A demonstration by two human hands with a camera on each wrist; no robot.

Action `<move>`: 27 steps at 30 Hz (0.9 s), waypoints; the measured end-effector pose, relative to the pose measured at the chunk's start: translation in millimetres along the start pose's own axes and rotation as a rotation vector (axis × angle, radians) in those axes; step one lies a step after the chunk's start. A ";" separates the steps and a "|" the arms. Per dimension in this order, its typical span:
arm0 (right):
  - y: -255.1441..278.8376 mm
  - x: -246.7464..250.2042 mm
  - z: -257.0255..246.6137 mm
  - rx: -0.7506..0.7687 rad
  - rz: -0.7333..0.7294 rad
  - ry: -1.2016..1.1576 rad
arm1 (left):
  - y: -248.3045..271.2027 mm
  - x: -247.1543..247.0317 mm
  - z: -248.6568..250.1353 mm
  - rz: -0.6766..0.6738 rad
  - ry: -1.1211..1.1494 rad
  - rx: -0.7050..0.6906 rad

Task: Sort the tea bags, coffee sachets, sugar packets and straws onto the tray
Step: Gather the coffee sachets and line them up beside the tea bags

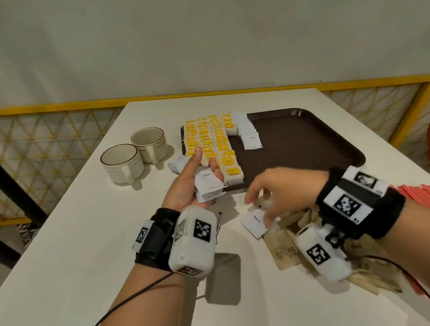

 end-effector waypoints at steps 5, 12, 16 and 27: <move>-10.0 -17.0 3.3 -0.039 -0.103 0.091 | 2.6 -4.8 -4.8 -0.072 -0.045 0.023; -6.3 15.0 4.6 -0.007 0.218 -0.184 | -2.6 3.5 -3.1 0.051 -0.042 -0.012; 4.5 23.5 -7.5 0.038 0.238 -0.883 | -4.9 4.1 1.7 0.093 -0.073 -0.117; -13.4 23.2 -26.9 0.153 0.339 -0.766 | 3.3 -4.4 -4.8 -0.164 -0.269 -0.111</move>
Point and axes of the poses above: each hand's wrist, its own y-axis away from the middle knuckle, its own x-axis out of the back of the hand, z = x × y, the point moved 4 cm from there along -y, towards the middle knuckle, and after that the axes turned 8 degrees about -y, right-handed, at the moved point
